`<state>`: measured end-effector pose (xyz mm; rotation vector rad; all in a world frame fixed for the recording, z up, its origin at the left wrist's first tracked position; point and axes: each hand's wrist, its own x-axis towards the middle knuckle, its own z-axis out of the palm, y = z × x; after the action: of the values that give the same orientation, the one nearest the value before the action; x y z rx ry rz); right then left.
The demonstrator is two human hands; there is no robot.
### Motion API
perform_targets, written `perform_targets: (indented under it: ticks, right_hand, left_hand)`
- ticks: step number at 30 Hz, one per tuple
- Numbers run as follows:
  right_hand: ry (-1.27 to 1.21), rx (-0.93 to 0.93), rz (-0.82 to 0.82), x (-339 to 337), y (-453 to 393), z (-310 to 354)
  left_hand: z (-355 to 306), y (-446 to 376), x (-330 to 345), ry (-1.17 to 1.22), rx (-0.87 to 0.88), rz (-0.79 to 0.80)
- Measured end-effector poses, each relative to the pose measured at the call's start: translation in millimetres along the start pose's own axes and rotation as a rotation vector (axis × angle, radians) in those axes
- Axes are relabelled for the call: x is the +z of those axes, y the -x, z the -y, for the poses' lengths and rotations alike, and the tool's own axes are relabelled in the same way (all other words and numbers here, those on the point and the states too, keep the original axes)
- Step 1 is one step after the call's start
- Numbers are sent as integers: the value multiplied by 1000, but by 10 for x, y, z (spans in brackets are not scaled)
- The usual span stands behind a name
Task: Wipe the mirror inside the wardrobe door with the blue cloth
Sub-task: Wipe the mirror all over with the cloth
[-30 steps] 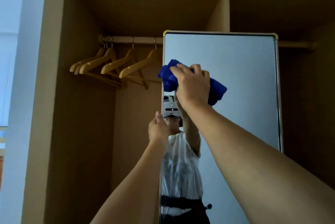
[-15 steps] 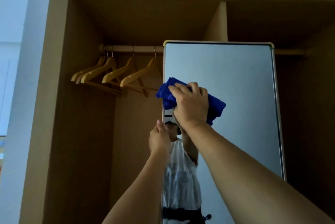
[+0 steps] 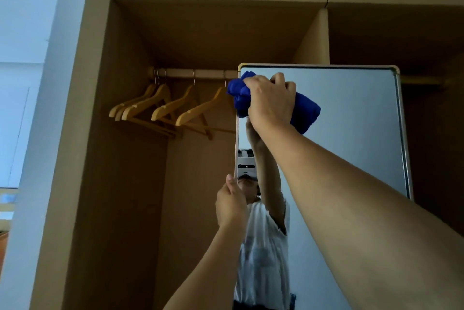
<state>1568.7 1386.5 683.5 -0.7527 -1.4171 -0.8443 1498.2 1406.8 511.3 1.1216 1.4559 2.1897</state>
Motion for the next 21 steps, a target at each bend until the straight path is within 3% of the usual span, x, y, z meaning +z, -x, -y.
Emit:
perform_targets:
  ticks: [14,21]
  right_hand:
    - [63,-88,25,-60,-317,-38]
    - [82,154,-18,-165,-216,-437]
  left_hand:
    - [-23,94,-16,14,-4,-52]
    - [-38,140,8,-22,42,-73]
